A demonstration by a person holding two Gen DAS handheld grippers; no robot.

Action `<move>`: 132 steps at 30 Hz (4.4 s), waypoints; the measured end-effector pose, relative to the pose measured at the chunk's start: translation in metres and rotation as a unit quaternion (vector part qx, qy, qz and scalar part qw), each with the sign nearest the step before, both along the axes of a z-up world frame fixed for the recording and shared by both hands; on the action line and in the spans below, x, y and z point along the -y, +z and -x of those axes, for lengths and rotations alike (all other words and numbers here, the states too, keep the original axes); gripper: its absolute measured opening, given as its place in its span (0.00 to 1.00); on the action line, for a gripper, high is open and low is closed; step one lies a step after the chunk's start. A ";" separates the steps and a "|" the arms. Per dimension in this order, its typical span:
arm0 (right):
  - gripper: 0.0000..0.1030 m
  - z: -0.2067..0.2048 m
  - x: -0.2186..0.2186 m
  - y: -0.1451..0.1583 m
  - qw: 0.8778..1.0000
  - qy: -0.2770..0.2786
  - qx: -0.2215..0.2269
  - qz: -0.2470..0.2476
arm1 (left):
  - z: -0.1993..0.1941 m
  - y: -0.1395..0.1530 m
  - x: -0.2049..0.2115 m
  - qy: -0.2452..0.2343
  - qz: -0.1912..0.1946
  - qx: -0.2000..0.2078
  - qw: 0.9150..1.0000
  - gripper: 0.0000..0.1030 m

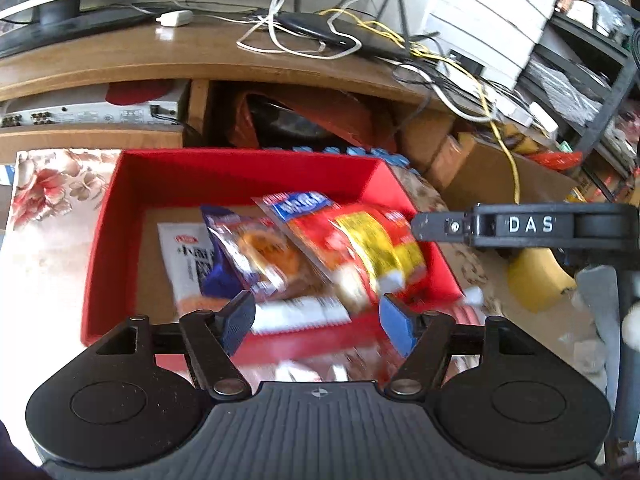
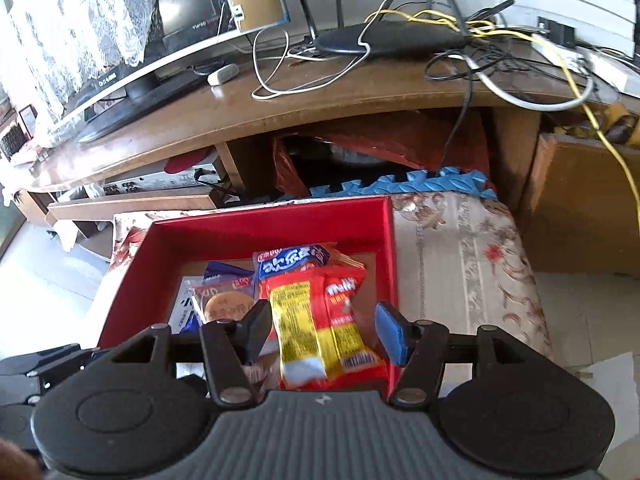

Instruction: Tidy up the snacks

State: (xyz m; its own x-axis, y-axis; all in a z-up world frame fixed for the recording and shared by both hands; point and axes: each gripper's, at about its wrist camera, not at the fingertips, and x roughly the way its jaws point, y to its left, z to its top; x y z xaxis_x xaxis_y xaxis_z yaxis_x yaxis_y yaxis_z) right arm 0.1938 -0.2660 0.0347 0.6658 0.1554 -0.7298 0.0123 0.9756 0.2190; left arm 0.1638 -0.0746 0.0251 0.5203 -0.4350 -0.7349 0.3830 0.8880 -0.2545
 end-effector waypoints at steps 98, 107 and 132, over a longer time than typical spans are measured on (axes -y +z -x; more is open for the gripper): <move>0.66 0.080 -0.009 -0.078 0.981 0.105 -0.114 0.115 | 0.050 -0.071 0.004 -0.021 -0.117 -0.058 0.991 0.66; 0.67 0.090 -0.004 -0.084 0.979 0.112 -0.131 0.108 | 0.058 -0.066 0.003 -0.038 -0.132 -0.057 0.989 0.90; 0.67 0.102 -0.024 -0.060 0.985 0.111 -0.089 0.098 | 0.075 -0.042 0.002 -0.023 -0.104 -0.029 0.994 0.58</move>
